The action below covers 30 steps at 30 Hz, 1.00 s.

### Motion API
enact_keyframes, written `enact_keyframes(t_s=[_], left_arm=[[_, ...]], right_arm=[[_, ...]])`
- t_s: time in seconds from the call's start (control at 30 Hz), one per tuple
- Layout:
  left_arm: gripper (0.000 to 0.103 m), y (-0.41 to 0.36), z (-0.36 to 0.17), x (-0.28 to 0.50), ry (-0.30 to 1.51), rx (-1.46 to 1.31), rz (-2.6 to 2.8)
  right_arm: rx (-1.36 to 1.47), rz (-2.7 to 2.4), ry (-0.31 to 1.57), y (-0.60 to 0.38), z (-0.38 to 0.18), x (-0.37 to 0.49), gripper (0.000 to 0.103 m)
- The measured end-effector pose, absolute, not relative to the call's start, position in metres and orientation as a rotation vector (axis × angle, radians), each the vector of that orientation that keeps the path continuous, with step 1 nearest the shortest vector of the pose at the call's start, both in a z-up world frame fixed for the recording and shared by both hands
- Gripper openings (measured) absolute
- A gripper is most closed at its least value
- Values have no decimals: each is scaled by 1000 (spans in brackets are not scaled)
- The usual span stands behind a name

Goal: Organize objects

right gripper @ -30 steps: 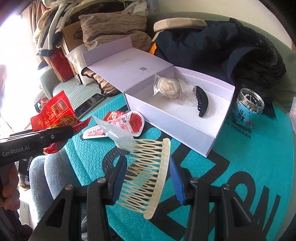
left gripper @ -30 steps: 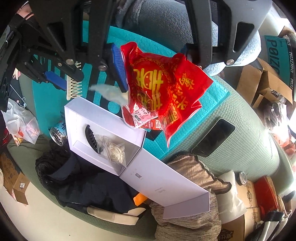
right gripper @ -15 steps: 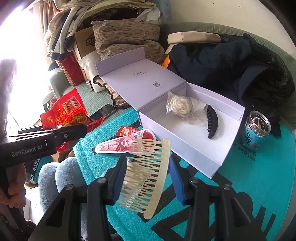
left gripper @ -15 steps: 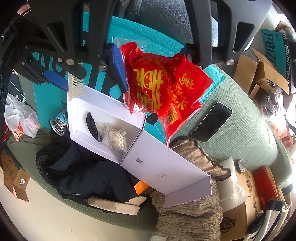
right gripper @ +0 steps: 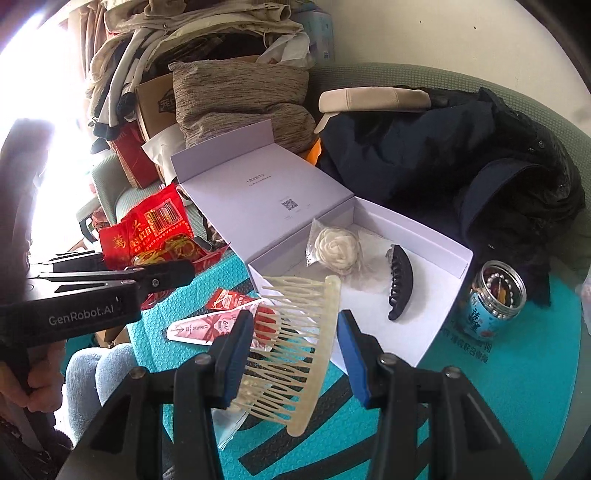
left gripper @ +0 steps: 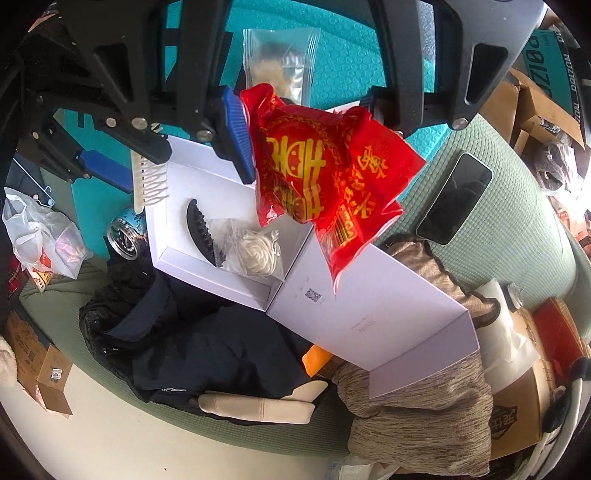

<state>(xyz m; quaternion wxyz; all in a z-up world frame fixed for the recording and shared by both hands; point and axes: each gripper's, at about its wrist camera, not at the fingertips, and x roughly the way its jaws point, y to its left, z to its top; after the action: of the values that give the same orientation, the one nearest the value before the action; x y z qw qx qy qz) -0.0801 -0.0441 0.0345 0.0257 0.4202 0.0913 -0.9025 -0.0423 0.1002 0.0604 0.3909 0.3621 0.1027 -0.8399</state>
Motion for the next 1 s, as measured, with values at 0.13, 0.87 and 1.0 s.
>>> enact_keyframes(t_s=[0.13,0.87,1.0], left_arm=[[46,-35,32,-103,252,1323,-2797],[46,-21,-3,-212,156,1432,-2831],[46,-18,-9,-232,153,1445,-2849]], right_arm=[[918,-2164,259,101,57,-58,47],[950,-2265,226,83,30,-145,47],[951,-2282,230,77,28,-158,47]])
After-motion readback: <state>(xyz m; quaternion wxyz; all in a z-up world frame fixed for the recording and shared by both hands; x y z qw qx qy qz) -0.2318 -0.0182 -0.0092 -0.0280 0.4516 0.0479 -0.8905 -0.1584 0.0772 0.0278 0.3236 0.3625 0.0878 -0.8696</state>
